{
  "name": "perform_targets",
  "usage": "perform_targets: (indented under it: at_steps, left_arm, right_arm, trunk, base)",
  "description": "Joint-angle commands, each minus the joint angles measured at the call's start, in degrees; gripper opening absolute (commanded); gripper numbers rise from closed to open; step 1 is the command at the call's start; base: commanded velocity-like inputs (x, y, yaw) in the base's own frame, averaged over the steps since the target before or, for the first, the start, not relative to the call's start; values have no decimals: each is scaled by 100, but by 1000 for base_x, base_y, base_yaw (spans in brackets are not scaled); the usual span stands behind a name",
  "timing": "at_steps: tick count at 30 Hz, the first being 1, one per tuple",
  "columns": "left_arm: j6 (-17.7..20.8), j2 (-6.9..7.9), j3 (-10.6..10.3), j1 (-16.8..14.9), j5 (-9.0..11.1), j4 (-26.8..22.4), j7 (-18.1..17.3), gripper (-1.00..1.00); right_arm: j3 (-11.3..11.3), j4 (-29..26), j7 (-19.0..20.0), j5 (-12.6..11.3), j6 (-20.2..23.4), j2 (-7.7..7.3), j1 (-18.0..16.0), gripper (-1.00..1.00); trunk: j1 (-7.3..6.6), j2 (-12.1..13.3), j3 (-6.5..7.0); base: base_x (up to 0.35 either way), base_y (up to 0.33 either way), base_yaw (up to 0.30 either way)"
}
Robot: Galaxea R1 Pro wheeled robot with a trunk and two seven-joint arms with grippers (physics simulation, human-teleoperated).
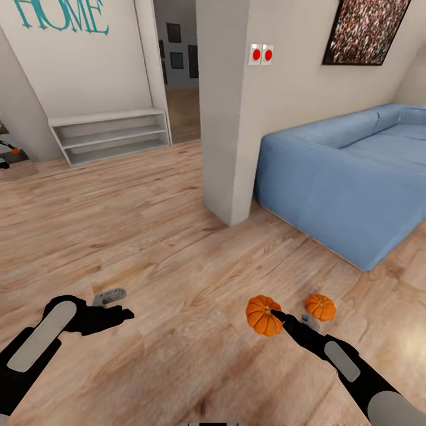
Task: Place each of the two pumpkins and all three candles from the living room inside a cabinet in the living room (use any cabinet), then make sure every cabinet is closed, and position the cauldron so it is next to a table in the living room.
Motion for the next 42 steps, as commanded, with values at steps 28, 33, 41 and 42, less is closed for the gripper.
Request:
perform_targets:
  at_steps: [28, 33, 41, 42]
  left_arm:
    - [-2, 6, 35, -2, 68, 2, 60, 100]
    - [-1, 6, 33, -2, 68, 2, 60, 100]
    - [-1, 6, 33, -1, 63, -2, 60, 100]
    - [-1, 6, 33, -2, 65, -4, 60, 100]
  right_arm:
    - [14, -2, 8, -75, -124, -5, -7, -100]
    - [14, 2, 8, -75, -176, -5, -7, -100]
    - [14, 6, 8, -75, -188, -5, -7, -100]
    - [14, 6, 8, -75, -188, -5, -7, -100]
  trunk:
    - [-418, 760, 393]
    - [-528, 960, 508]
    - [-638, 1161, 647]
    - [-638, 1161, 653]
  base:
    - [0, 0, -281]
    - [0, 0, -261]
    - [0, 0, -239]
    - [0, 0, -237]
